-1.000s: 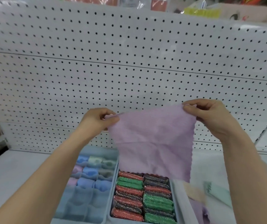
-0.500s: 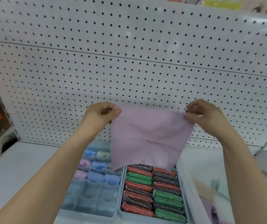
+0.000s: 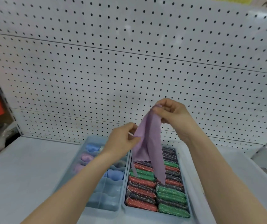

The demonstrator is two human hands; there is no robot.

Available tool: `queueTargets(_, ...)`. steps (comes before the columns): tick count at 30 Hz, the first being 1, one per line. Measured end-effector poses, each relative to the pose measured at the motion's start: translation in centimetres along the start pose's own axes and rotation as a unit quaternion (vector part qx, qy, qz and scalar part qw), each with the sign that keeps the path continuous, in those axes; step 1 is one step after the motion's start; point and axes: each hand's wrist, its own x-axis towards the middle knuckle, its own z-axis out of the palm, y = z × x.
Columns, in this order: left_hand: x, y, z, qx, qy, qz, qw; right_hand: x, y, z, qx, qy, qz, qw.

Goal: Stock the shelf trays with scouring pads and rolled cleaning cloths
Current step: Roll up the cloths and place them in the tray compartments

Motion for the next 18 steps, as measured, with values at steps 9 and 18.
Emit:
queueTargets(9, -0.9, -3.5, -2.7, 0.034, 0.076, -0.028, 0.996, -0.7, -2.0, -3.3, 0.135, 0.052, 0.016, 0.989)
queueTargets(18, -0.3, 0.4, -4.2, 0.064, 0.16, 0.02, 0.985, -4.9, -3.3, -3.2, -0.049, -0.309, -0.033, 0.949)
